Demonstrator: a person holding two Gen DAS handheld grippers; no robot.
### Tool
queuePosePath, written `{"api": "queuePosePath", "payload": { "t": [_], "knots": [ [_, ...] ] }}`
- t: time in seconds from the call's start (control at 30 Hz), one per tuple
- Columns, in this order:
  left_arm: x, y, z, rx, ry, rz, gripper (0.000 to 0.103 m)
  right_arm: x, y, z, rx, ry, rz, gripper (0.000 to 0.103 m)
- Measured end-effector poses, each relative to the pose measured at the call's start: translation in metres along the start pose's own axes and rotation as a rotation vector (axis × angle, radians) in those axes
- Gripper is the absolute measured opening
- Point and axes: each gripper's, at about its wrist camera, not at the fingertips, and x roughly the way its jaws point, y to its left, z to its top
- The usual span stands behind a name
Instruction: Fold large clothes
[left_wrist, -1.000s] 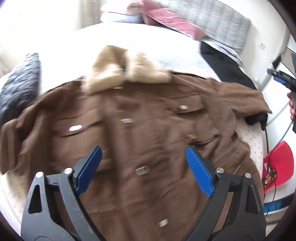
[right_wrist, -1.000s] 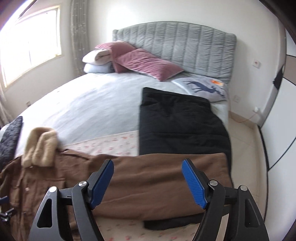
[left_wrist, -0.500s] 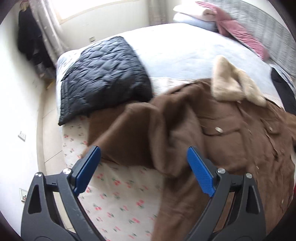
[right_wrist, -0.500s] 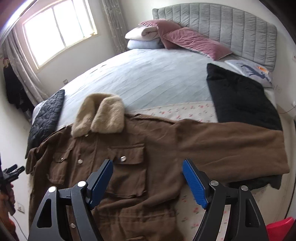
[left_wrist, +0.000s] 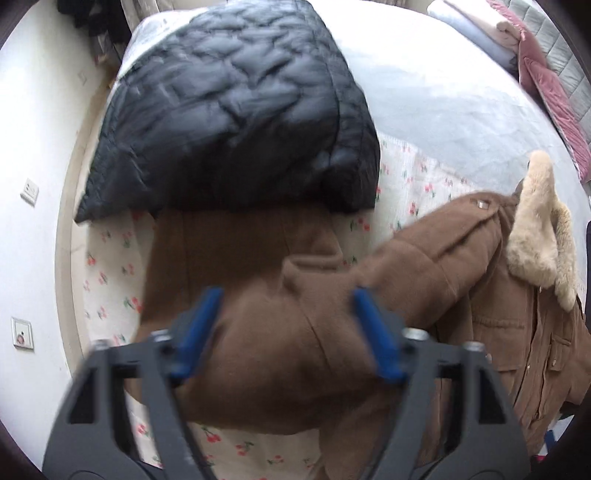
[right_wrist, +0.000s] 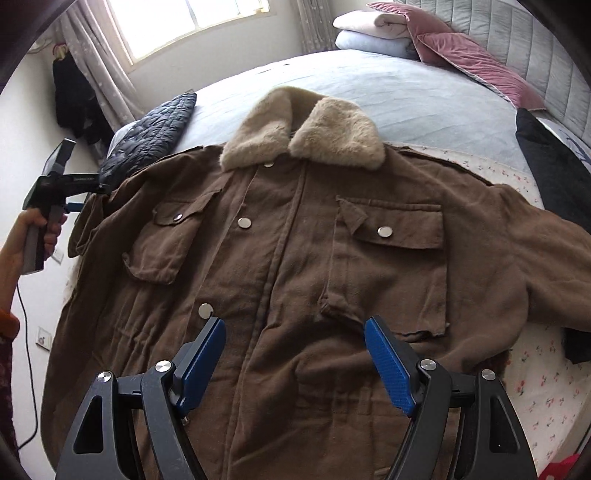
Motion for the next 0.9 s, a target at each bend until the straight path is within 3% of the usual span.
{"api": "queuePosePath", "payload": {
  "t": [0.03, 0.1, 0.33, 0.43, 0.53, 0.63, 0.67, 0.7, 0.73, 0.83, 0.87, 0.9],
  "knots": [
    [0.0, 0.001, -0.007, -0.016, 0.016, -0.015, 0.03, 0.002, 0.0, -0.003, 0.01, 0.004, 0.012, 0.079],
    [-0.016, 0.005, -0.021, -0.021, -0.032, -0.038, 0.019, 0.006, -0.002, -0.01, 0.033, 0.01, 0.033, 0.079],
    [-0.092, 0.066, -0.103, -0.056, -0.231, -0.234, 0.015, 0.011, -0.002, -0.029, 0.061, 0.014, 0.049, 0.079],
    [-0.09, 0.099, -0.141, -0.092, -0.228, -0.285, 0.016, 0.013, 0.001, -0.035, 0.067, 0.013, 0.061, 0.079],
    [-0.069, 0.134, -0.186, -0.157, -0.173, -0.335, 0.019, 0.017, 0.005, -0.039, 0.062, 0.022, 0.063, 0.079],
    [-0.048, 0.165, -0.23, -0.216, -0.123, -0.356, 0.041, 0.022, 0.009, -0.043, 0.053, 0.031, 0.069, 0.079],
    [-0.045, 0.172, -0.241, -0.225, -0.106, -0.326, 0.04, 0.023, 0.011, -0.045, 0.05, 0.036, 0.07, 0.079],
    [-0.043, 0.179, -0.252, -0.222, -0.084, -0.237, 0.04, 0.024, 0.012, -0.046, 0.047, 0.039, 0.071, 0.079],
    [-0.044, 0.184, -0.26, -0.213, -0.083, -0.194, 0.04, 0.025, 0.013, -0.048, 0.043, 0.043, 0.07, 0.079],
    [-0.06, 0.208, -0.277, -0.223, -0.108, -0.18, 0.043, 0.026, 0.016, -0.05, 0.032, 0.046, 0.07, 0.079],
    [-0.068, 0.215, -0.278, -0.237, -0.125, -0.2, 0.052, 0.026, 0.017, -0.05, 0.031, 0.046, 0.07, 0.079],
    [-0.076, 0.222, -0.277, -0.254, -0.151, -0.232, 0.069, 0.027, 0.018, -0.05, 0.031, 0.044, 0.071, 0.079]
  ]
}}
